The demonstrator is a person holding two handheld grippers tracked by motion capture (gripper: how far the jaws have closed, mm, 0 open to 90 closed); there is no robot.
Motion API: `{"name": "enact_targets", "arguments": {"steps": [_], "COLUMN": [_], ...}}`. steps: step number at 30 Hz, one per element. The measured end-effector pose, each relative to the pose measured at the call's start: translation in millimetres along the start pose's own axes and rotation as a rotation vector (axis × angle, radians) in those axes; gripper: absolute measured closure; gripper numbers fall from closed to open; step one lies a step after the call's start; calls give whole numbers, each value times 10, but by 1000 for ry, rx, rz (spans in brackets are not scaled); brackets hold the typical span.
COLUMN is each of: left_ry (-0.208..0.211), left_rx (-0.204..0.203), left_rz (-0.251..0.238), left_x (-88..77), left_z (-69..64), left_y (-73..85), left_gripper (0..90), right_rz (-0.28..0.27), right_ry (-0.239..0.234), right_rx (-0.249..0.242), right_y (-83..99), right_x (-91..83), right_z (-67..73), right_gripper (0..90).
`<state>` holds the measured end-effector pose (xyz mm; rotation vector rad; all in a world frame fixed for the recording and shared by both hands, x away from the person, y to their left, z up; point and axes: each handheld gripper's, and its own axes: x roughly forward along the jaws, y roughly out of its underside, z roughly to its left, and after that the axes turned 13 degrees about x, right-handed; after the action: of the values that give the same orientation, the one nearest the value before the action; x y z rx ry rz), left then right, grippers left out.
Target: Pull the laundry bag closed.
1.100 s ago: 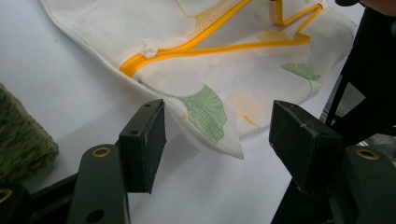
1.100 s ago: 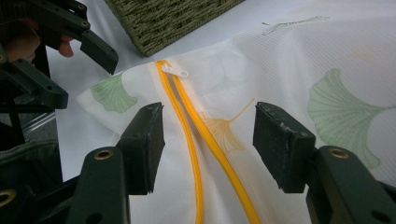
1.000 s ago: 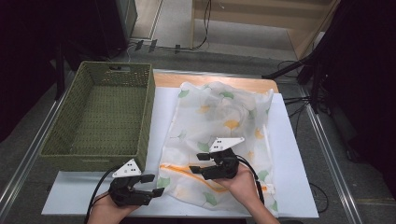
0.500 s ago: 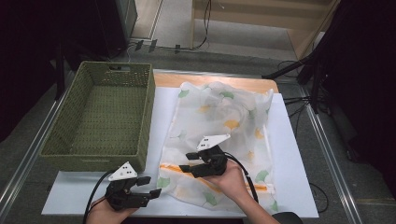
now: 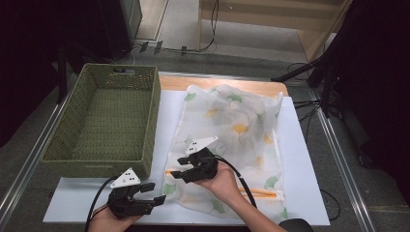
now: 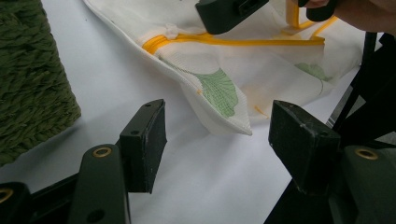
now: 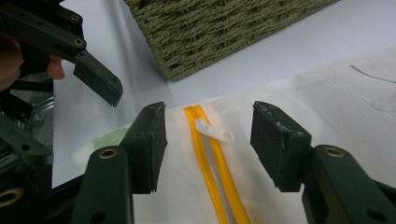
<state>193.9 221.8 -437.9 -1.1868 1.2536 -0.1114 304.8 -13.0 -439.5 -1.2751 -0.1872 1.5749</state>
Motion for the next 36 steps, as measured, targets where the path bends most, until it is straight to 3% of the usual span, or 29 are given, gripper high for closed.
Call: {"name": "enact_targets", "arguments": {"steps": [6, 16, 20, 23, 29, 32, 34, 36], "left_ry": [-7, -11, -11, -12, -11, -12, -15, -13], "left_rx": [-15, -17, -19, -21, -29, -28, -20, -22], "left_rz": [-17, -4, -3, -4, -1, 5, 8, 7], "left_x": [-39, -50, -54, -58, -47, -42, -40, -41], "left_z": [29, 49, 55, 60, 70, 65, 55, 53], "left_y": [7, 23, 26, 26, 35, 32, 30, 27], "left_gripper": [364, 367, 368, 369, 370, 370, 371, 371], "right_rz": [49, 82, 70, 54, 66, 74, 94, 102], "right_ry": [5, 79, 105, 135, 105, 115, 99, 69], "right_rx": [-13, -79, -120, -163, -113, -118, -85, -36], "right_y": [-30, 47, 75, 133, 142, 136, 119, 109], "right_x": [235, 442, 454, 459, 426, 416, 391, 371], "right_z": [23, 38, 72, 124, 97, 115, 94, 45], "right_gripper": [427, 471, 524, 630, 726, 747, 836, 837]}}
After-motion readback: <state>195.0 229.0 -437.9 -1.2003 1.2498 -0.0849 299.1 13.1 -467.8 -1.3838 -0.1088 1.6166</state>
